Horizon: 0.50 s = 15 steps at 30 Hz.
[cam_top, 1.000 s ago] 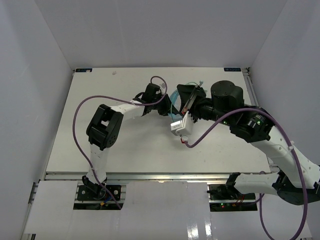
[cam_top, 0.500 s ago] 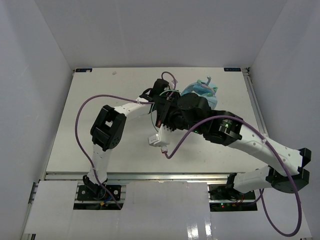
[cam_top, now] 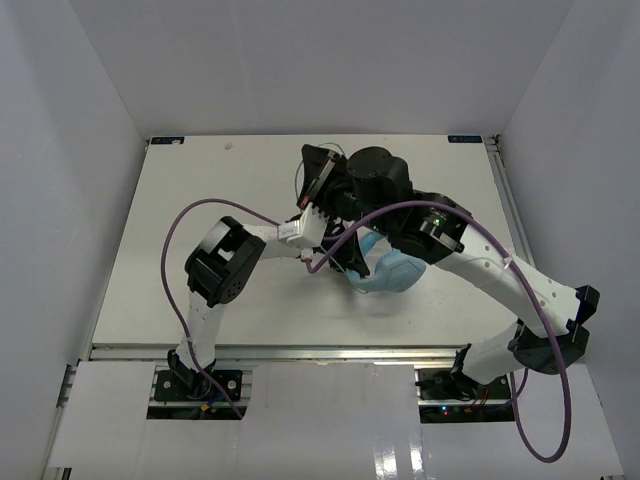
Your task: Wrap the headphones
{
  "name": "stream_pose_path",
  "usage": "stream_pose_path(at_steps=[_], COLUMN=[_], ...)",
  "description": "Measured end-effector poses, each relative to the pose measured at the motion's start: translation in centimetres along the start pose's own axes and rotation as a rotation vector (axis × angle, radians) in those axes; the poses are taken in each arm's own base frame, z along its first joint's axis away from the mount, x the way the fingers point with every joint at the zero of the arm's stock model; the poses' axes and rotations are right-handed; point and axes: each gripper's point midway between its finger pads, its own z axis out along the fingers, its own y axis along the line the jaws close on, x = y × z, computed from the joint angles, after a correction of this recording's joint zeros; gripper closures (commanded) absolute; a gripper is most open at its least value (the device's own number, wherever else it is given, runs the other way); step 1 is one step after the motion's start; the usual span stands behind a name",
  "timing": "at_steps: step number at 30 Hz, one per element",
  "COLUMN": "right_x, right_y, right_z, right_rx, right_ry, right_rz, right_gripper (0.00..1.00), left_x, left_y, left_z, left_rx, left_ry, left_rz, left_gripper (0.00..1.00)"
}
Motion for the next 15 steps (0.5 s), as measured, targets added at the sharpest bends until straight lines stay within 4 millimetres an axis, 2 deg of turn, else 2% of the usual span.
stream_pose_path(at_steps=[3,6,11,15], right_x=[2.9,5.7,9.5,12.0], right_y=[1.1,2.7,4.9,6.0], right_z=[0.0,-0.1,-0.3,-0.4], right_rx=[-0.013,-0.032,-0.045,-0.036], right_ry=[0.051,0.097,0.160,0.203], right_rz=[0.039,0.094,0.233,0.358], right_gripper=[0.92,0.92,0.92,0.92], left_x=[2.0,2.8,3.5,3.0], left_y=[0.1,-0.5,-1.6,-2.7], left_z=[-0.1,-0.4,-1.9,-3.0], left_rx=[0.020,0.041,0.065,0.073], left_ry=[0.040,0.052,0.035,-0.002], left_rz=[0.034,0.084,0.165,0.229], left_gripper=[1.00,1.00,1.00,1.00])
